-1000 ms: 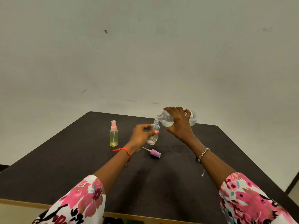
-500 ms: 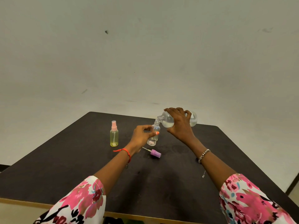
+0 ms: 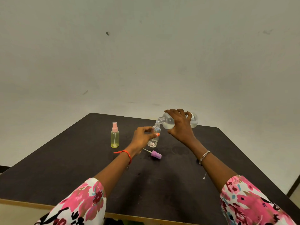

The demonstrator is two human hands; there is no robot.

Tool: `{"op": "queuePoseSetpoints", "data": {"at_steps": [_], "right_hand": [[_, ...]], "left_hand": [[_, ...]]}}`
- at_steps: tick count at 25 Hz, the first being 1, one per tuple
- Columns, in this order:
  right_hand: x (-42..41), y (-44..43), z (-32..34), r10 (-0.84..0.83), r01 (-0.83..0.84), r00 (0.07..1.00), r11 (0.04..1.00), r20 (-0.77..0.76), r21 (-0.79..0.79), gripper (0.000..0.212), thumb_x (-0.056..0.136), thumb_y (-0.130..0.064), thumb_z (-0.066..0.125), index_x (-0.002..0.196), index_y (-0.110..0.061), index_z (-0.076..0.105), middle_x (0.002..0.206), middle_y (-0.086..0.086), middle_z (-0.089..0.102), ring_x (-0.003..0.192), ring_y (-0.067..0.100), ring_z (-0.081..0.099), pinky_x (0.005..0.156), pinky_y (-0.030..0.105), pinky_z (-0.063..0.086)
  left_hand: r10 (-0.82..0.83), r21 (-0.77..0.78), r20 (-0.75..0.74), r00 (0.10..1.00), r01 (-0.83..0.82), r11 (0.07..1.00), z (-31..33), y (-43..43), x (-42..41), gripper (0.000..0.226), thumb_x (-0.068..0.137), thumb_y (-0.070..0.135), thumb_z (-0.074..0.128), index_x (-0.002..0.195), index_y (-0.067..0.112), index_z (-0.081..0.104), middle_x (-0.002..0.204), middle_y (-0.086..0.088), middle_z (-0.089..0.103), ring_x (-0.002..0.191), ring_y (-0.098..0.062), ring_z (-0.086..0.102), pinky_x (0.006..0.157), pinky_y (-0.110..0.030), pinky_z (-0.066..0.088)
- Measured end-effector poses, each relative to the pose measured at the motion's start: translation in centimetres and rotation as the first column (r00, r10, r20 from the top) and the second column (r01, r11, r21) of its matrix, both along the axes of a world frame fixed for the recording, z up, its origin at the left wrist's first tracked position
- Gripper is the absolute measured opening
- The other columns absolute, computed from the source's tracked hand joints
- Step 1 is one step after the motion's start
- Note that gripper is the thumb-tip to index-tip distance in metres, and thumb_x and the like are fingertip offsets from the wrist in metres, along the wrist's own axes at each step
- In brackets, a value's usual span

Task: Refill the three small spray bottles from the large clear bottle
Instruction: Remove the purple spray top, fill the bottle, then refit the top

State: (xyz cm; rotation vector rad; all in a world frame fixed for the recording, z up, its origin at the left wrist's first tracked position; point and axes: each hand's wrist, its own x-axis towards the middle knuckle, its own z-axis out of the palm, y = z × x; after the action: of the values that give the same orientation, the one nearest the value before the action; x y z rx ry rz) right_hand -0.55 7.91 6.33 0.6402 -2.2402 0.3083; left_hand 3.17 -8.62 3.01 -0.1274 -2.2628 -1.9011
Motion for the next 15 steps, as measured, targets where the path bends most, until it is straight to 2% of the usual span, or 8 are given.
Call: {"op": "queuePoseSetpoints", "data": {"at_steps": [4, 8, 15], "right_hand": [[-0.11, -0.08, -0.05, -0.003, 0.003, 1.000, 1.000, -0.001, 0.002, 0.059, 0.062, -0.018, 0.067, 0.120, -0.017, 0.054, 0.120, 0.004, 0.060, 0.112, 0.029, 0.049, 0.084, 0.029, 0.014], [-0.26, -0.09, -0.11, -0.001, 0.001, 1.000, 1.000, -0.010, -0.002, 0.058, 0.063, -0.017, 0.068, 0.119, -0.017, 0.054, 0.119, 0.004, 0.061, 0.112, 0.029, 0.049, 0.082, 0.024, 0.008], [-0.05, -0.15, -0.13, 0.006, -0.006, 1.000, 1.000, -0.015, -0.003, 0.058, 0.063, -0.020, 0.066, 0.119, -0.016, 0.054, 0.118, 0.005, 0.061, 0.112, 0.030, 0.050, 0.087, 0.032, 0.016]], "left_hand": [[0.000, 0.016, -0.006, 1.000, 0.000, 1.000, 0.16, 0.05, 0.31, 0.040, 0.079, 0.009, 0.069, 0.118, 0.005, 0.061, 0.115, -0.012, 0.062, 0.100, -0.019, 0.059, 0.088, -0.030, 0.050], [0.002, 0.027, -0.006, 1.000, -0.002, 1.000, 0.19, 0.07, 0.40, 0.040, 0.079, 0.009, 0.069, 0.118, 0.005, 0.061, 0.114, -0.012, 0.063, 0.099, -0.018, 0.059, 0.088, -0.030, 0.050], [0.003, 0.027, 0.000, 1.000, -0.003, 1.000, 0.14, 0.02, 0.45, 0.042, 0.079, 0.009, 0.069, 0.120, 0.004, 0.059, 0.112, -0.009, 0.062, 0.100, -0.018, 0.058, 0.088, -0.030, 0.050]]}}
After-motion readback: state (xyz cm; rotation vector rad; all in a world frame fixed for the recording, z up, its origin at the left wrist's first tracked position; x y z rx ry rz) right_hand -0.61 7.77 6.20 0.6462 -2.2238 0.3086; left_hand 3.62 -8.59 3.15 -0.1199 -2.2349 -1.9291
